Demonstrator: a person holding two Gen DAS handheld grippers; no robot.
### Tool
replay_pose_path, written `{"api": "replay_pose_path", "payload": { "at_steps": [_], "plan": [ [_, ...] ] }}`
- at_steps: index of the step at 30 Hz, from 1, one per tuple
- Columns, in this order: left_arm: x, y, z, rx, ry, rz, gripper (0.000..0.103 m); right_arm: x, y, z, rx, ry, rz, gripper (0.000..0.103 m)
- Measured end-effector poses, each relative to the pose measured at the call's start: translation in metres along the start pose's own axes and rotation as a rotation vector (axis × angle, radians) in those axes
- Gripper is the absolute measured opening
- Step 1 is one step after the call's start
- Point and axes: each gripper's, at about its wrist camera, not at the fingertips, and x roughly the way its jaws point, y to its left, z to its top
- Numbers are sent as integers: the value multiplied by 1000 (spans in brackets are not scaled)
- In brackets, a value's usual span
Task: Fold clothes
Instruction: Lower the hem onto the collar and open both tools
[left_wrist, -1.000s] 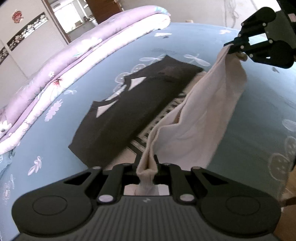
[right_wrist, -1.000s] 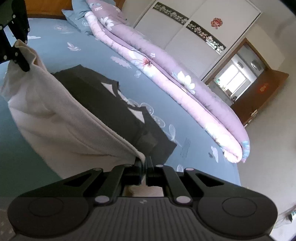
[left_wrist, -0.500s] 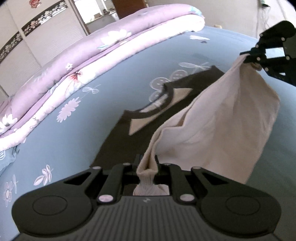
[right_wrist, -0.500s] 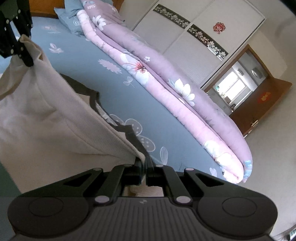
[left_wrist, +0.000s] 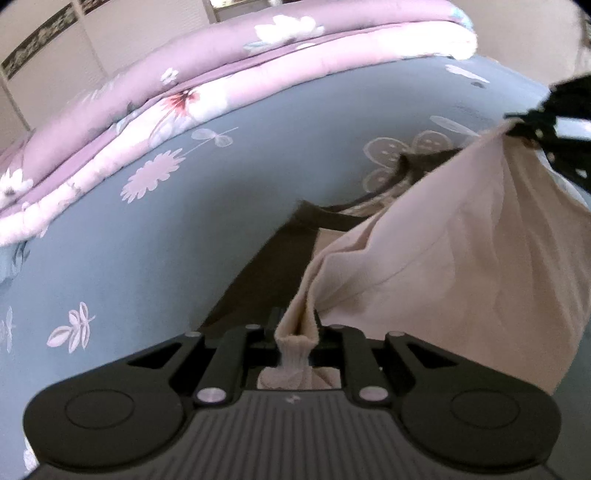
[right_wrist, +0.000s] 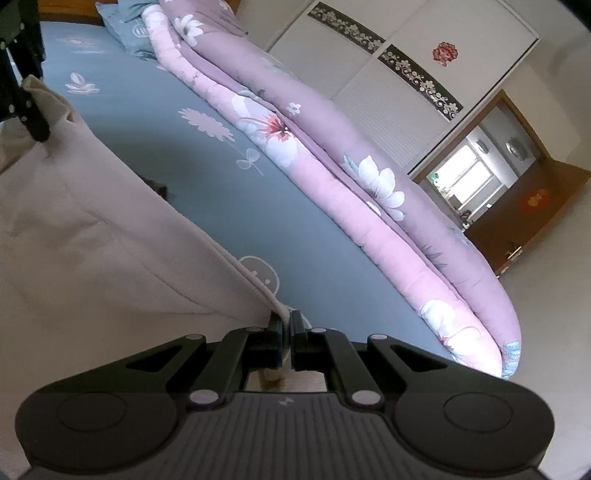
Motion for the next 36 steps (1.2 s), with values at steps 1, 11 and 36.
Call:
{"api": "replay_pose_path", "payload": {
  "at_steps": [1, 11, 36],
  "plan": [
    [5, 1, 2, -8, 1, 4, 13, 6, 0, 1, 0, 3, -2, 5],
    [45, 10, 23, -64, 26, 18, 14, 55, -2, -4, 65, 68, 3, 5],
    [64, 62, -8, -389, 34, 57, 59, 92, -66, -26, 466, 60, 182, 54]
  ]
}}
